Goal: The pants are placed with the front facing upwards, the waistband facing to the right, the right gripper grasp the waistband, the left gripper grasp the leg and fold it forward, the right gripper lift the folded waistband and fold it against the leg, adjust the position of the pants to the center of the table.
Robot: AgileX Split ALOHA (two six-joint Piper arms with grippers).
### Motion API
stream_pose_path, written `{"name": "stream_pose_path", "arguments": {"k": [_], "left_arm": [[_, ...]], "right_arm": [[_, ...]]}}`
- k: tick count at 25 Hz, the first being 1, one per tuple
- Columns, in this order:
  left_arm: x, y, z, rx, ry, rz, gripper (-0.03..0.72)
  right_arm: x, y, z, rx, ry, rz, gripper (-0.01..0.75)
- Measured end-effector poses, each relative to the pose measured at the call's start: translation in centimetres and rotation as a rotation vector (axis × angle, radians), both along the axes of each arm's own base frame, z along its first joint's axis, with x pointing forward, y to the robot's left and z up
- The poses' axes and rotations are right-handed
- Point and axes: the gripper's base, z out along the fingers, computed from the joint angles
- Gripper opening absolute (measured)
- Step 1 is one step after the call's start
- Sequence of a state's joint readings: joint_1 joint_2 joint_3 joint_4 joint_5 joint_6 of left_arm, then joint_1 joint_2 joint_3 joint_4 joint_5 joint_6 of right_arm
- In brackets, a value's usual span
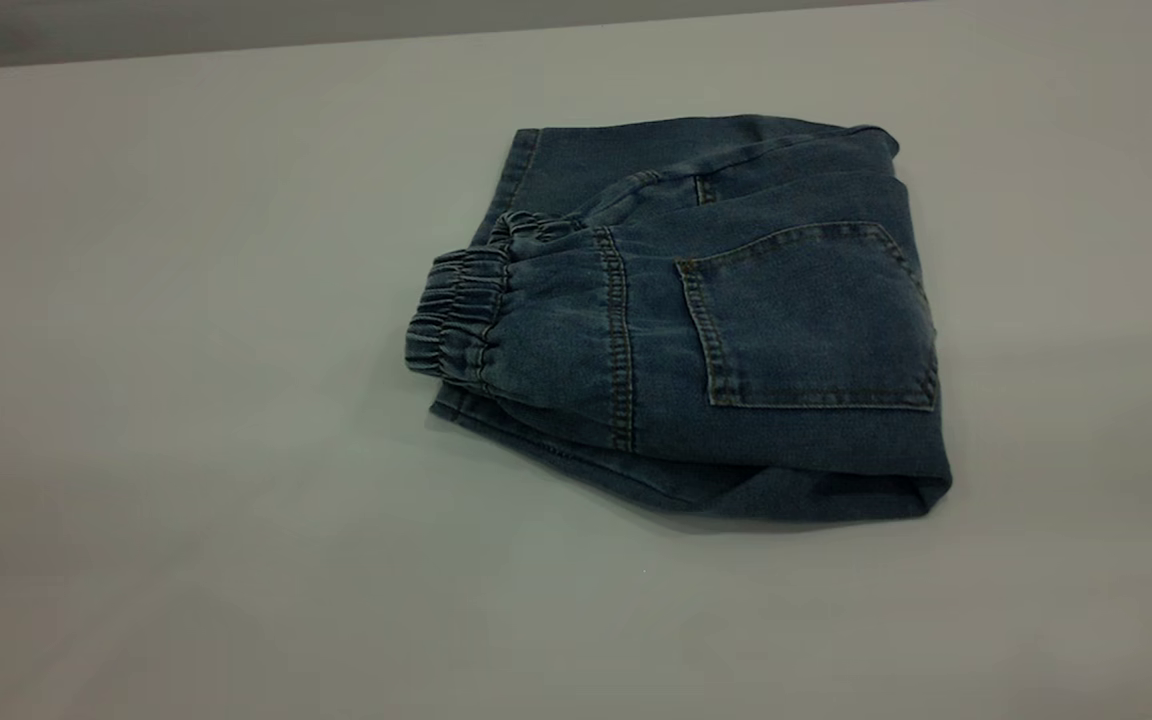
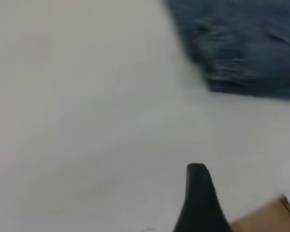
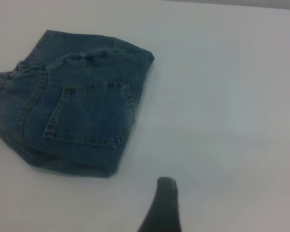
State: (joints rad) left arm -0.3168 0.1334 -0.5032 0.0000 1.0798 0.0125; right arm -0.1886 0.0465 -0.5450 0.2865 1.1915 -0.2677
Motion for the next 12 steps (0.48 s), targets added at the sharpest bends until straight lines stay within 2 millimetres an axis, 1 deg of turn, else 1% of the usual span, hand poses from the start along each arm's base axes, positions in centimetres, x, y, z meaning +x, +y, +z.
{"name": "stream_pose_path", "arguments": {"k": [4,7,9,12], "left_arm": [[-0.8,0.4,0.1,-0.012,-0.055,0.206,0.428],[-1.7,0.5,0.1,-0.019,-0.114,0.310,0.428],[-2.0,0.4,0.1,-0.020,-0.135,0.343,0.428],[-2.0,0.4,0.1,-0.019,-0.134,0.342,0.428]], "right_arm": [[0.0,0.0,0.0,0.001,0.000,0.000,0.587],[0.0,0.0,0.0,0.002,0.000,0.002,0.587],[0.0,0.0,0.0,0.002,0.000,0.002,0.587],[0.0,0.0,0.0,0.002,0.000,0.002,0.587]]}}
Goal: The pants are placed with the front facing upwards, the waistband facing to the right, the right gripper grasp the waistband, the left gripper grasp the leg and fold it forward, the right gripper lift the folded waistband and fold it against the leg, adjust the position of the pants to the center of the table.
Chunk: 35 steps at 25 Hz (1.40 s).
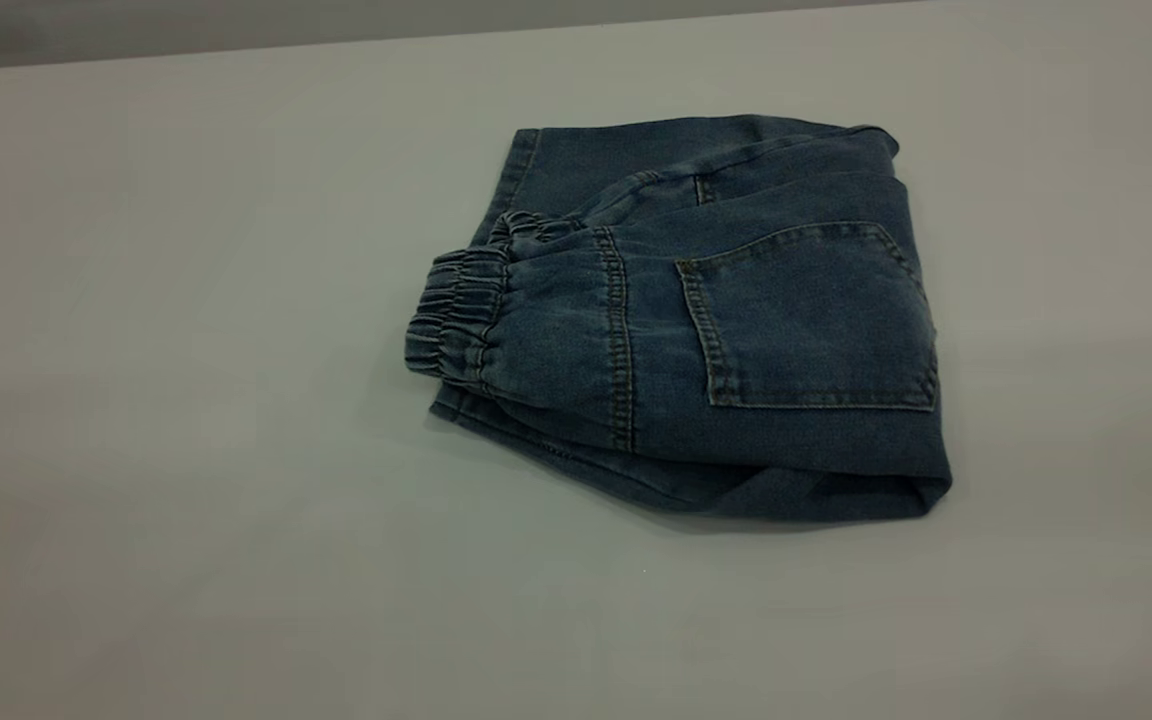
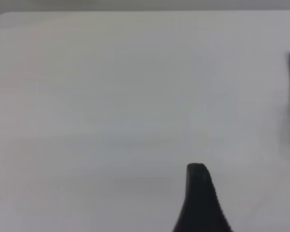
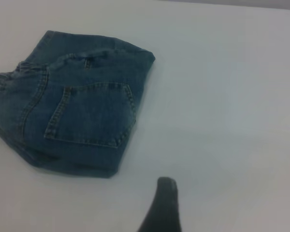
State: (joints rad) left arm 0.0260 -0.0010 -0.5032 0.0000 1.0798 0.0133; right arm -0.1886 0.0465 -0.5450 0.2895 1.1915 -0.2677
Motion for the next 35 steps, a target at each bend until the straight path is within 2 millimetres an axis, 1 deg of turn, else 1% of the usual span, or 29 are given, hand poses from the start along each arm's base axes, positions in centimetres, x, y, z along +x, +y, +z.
{"name": "stream_pose_path", "arguments": {"k": [16,19,21,23,25,30,33,35], "left_arm": [[0.0,0.0,0.0,0.000,0.001,0.000,0.428],[0.0,0.0,0.0,0.000,0.001,0.000,0.428],[0.0,0.0,0.0,0.000,0.001,0.000,0.428],[0.0,0.0,0.0,0.000,0.001,0.000,0.428],[0.0,0.0,0.0,0.000,0.001,0.000,0.428],[0.0,0.0,0.0,0.000,0.001,-0.001,0.428],[0.0,0.0,0.0,0.000,0.001,-0.001,0.428],[0.0,0.0,0.0,0.000,0.000,-0.001,0.428]], "right_arm": [[0.0,0.0,0.0,0.000,0.000,0.000,0.587],[0.2,-0.2,0.2,-0.006,-0.029,-0.016,0.587],[0.4,-0.4,0.5,0.002,-0.071,-0.055,0.587],[0.7,-1.0,0.0,0.004,-0.056,-0.120,0.587],[0.9,-1.7,-0.5,0.007,-0.043,-0.207,0.587],[0.6,-3.2,-0.4,0.049,-0.047,-0.432,0.587],[0.5,-3.5,-0.4,0.071,-0.056,-0.480,0.587],[0.6,-3.4,-0.3,0.085,-0.061,-0.475,0.587]]}}
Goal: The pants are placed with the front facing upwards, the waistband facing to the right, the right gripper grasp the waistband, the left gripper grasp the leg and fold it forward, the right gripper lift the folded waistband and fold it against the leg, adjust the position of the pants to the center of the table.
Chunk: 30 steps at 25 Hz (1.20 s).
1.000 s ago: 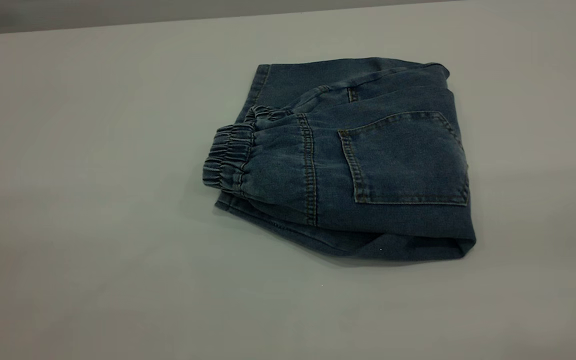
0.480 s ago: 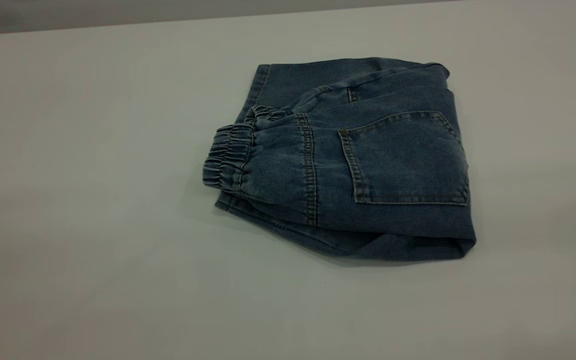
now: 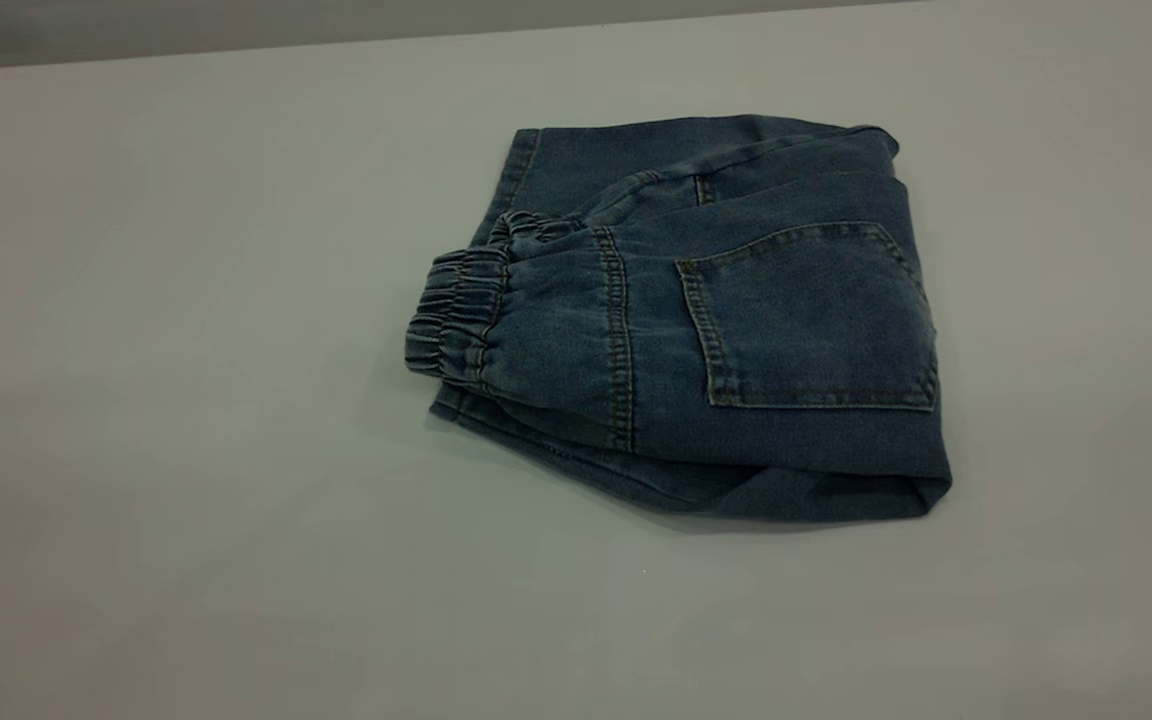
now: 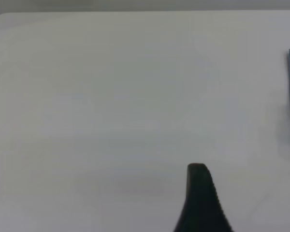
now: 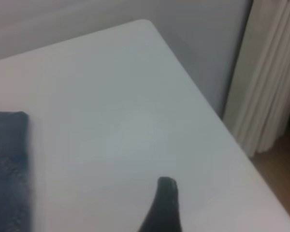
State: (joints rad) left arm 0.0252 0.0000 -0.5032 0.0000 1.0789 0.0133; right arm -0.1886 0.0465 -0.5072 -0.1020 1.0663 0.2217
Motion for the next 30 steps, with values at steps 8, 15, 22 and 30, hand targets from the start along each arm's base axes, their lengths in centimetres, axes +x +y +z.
{"name": "stream_pose_path", "arguments": {"k": [8,15,22,30], "left_arm": [[0.00,0.00,0.00,0.000,0.000,0.000,0.428],[0.00,0.00,0.00,0.000,0.000,0.000,0.428],[0.00,0.00,0.00,0.000,0.000,0.000,0.428],[0.00,0.00,0.00,0.000,0.000,0.000,0.428]], "right_arm": [[0.22,1.02,-0.03,-0.085,0.023,0.181,0.587],[0.23,0.99,-0.05,-0.068,0.019,0.168,0.587],[0.21,1.00,-0.05,-0.068,0.018,0.168,0.587],[-0.50,1.03,-0.05,-0.077,-0.032,0.349,0.587]]}}
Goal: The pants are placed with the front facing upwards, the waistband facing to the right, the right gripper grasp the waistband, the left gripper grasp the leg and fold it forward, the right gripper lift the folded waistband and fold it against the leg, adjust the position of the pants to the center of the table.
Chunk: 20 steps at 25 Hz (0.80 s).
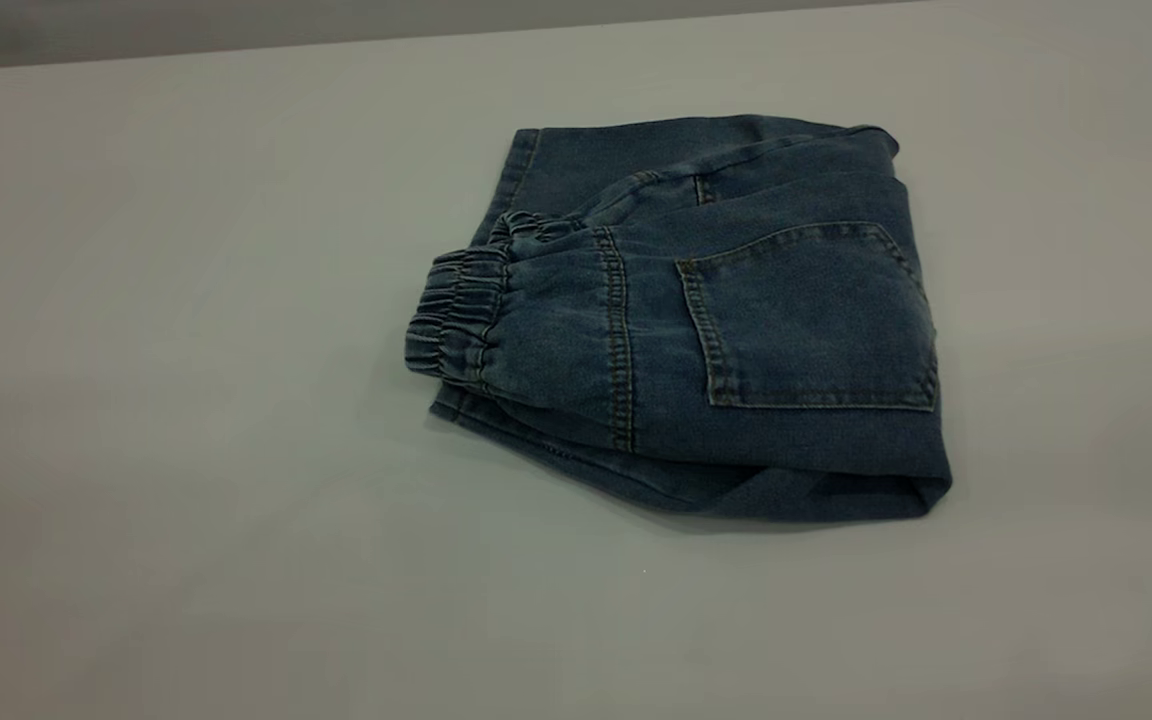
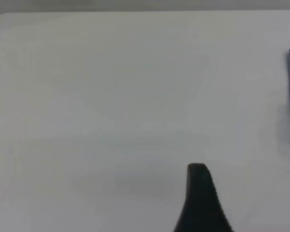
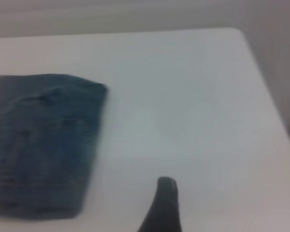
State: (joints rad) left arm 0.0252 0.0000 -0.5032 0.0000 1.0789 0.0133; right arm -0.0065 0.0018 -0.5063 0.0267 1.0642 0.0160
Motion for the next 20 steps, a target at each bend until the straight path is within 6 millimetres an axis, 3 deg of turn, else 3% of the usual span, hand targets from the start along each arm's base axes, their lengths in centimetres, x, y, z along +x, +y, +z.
{"name": "stream_pose_path", "arguments": {"k": [4,20], "left_arm": [[0.00,0.00,0.00,0.000,0.000,0.000,0.428],[0.00,0.00,0.00,0.000,0.000,0.000,0.427]], "right_arm": [[-0.07,-0.04,0.00,0.001,-0.004,0.085,0.587],[-0.04,-0.08,0.00,0.001,-0.002,0.080,0.587]]}}
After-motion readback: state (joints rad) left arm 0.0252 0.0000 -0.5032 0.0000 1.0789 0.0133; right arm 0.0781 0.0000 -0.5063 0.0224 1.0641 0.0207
